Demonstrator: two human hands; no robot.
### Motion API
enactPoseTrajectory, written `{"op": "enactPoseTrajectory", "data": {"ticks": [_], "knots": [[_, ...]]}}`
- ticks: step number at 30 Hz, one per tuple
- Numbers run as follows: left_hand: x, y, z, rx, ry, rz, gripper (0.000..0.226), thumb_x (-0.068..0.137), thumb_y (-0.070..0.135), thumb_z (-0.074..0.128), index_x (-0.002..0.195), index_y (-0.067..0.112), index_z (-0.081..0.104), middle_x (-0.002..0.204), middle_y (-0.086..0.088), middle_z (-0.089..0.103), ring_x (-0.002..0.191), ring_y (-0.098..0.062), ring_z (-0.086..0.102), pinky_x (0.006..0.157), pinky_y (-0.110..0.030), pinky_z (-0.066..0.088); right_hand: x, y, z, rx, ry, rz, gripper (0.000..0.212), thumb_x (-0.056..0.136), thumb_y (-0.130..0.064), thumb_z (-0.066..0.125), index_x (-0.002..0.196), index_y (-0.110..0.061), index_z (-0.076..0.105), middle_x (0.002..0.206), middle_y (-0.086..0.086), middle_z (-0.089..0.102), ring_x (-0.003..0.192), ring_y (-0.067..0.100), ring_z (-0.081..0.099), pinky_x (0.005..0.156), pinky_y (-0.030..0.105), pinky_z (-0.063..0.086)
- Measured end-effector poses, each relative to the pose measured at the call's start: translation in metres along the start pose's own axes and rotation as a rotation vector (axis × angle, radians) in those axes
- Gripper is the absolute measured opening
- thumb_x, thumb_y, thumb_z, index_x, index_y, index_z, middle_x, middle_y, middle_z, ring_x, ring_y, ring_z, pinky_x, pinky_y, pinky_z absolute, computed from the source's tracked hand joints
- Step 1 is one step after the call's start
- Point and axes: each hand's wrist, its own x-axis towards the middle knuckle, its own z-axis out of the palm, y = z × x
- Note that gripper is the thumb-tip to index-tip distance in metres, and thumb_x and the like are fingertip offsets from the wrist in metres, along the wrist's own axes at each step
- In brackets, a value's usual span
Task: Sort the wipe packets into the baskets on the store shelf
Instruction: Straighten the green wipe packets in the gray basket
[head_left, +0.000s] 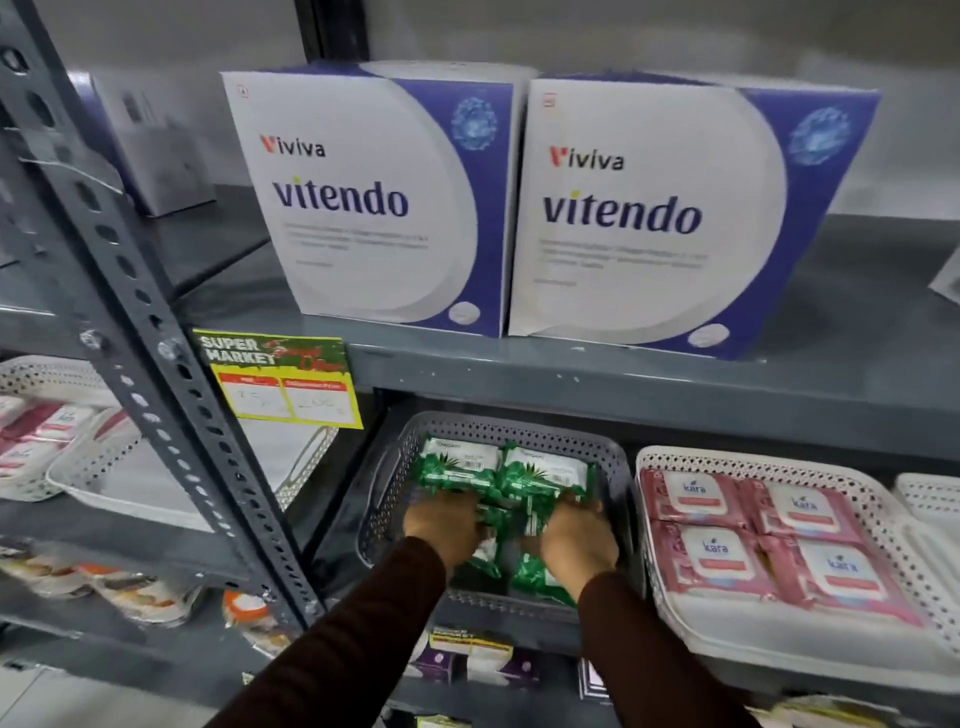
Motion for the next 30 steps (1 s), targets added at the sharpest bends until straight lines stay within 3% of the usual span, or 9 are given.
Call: {"op": "enactPoseTrajectory", "data": {"ticks": [5,9,12,15,17,19,20,22,30], "knots": [[0.006,-0.017,-0.021,-0.096,-0.234,0.162,0.045,0.083,-0.006,0.064,0.118,0.023,0.066,0.133,-0.007,0.056,0.116,-0.026,0.057,0.1,-0.027,0.044,0.005,0.015,-0.009,0.058,-0.008,-0.144,0.044,0.092,-0.004,0.057,0.13,-0.024,0.058,0.12,0.007,0.065,0.106,0.025,0.065,0.088,0.044,0.057],[0.003,-0.029,-0.02,-0.247,-0.123,0.149,0.018,0.083,-0.003,0.062,0.085,0.01,0.075,0.111,-0.006,0.068,0.1,-0.018,0.063,0.088,-0.024,0.048,0.003,0.024,-0.011,0.11,-0.058,-0.225,0.071,0.082,0.007,0.064,0.137,-0.037,0.053,0.126,0.007,0.068,0.092,0.017,0.07,0.079,0.033,0.059],[0.002,-0.034,-0.014,-0.292,0.053,0.13,0.033,0.083,0.023,0.071,0.115,0.013,0.064,0.119,-0.002,0.061,0.11,-0.02,0.059,0.097,-0.027,0.046,0.005,0.026,-0.006,0.18,-0.034,-0.262,0.08,0.08,0.014,0.055,0.141,-0.037,0.049,0.095,-0.001,0.071,0.053,0.003,0.053,0.045,0.02,0.041],[0.003,-0.034,-0.006,-0.132,0.008,0.168,0.047,0.085,0.012,0.067,0.13,0.009,0.054,0.132,-0.01,0.059,0.121,-0.026,0.055,0.104,-0.035,0.042,0.006,0.028,-0.005,0.173,-0.061,-0.284,0.08,0.079,0.015,0.052,0.143,-0.033,0.05,0.084,0.0,0.07,0.047,0.006,0.049,0.041,0.021,0.036],[0.004,-0.038,-0.005,-0.184,-0.017,0.166,0.05,0.087,-0.003,0.058,0.135,0.011,0.052,0.141,-0.012,0.053,0.128,-0.027,0.049,0.109,-0.035,0.039,0.006,0.029,-0.009,0.186,-0.087,-0.328,0.082,0.079,0.019,0.048,0.144,-0.032,0.049,0.122,0.008,0.069,0.056,0.009,0.059,0.044,0.019,0.041],[0.005,-0.046,-0.006,-0.239,-0.015,0.167,0.053,0.088,-0.007,0.053,0.137,0.015,0.052,0.148,-0.009,0.046,0.134,-0.025,0.044,0.113,-0.036,0.035,0.005,0.032,-0.008,0.182,-0.079,-0.404,0.085,0.081,0.022,0.046,0.146,-0.032,0.045,0.152,0.008,0.046,0.106,0.018,0.067,0.079,0.023,0.056],[0.005,-0.049,-0.004,-0.262,-0.014,0.181,0.058,0.087,-0.01,0.053,0.138,0.018,0.051,0.152,-0.005,0.04,0.138,-0.022,0.039,0.116,-0.034,0.031,0.006,0.034,-0.005,0.163,-0.066,-0.439,0.086,0.082,0.023,0.046,0.148,-0.032,0.042,0.159,0.006,0.036,0.133,0.024,0.052,0.104,0.032,0.049],[0.004,-0.053,0.0,-0.286,-0.005,0.208,0.066,0.086,-0.012,0.053,0.14,0.024,0.047,0.156,0.003,0.033,0.143,-0.017,0.03,0.119,-0.031,0.024,0.01,0.036,0.003,0.114,-0.051,-0.466,0.086,0.086,0.019,0.049,0.153,-0.03,0.031,0.165,0.005,0.017,0.152,0.027,0.016,0.123,0.046,0.02],[0.003,-0.037,0.009,-0.065,0.037,0.235,0.069,0.092,-0.007,0.044,0.152,0.021,0.023,0.163,0.001,0.006,0.149,-0.024,0.007,0.122,-0.039,0.007,0.018,0.024,0.031,-0.14,-0.047,-0.486,0.079,0.103,-0.025,0.043,0.154,-0.035,-0.017,0.155,0.0,-0.035,0.144,0.034,-0.032,0.115,0.061,-0.018]]}}
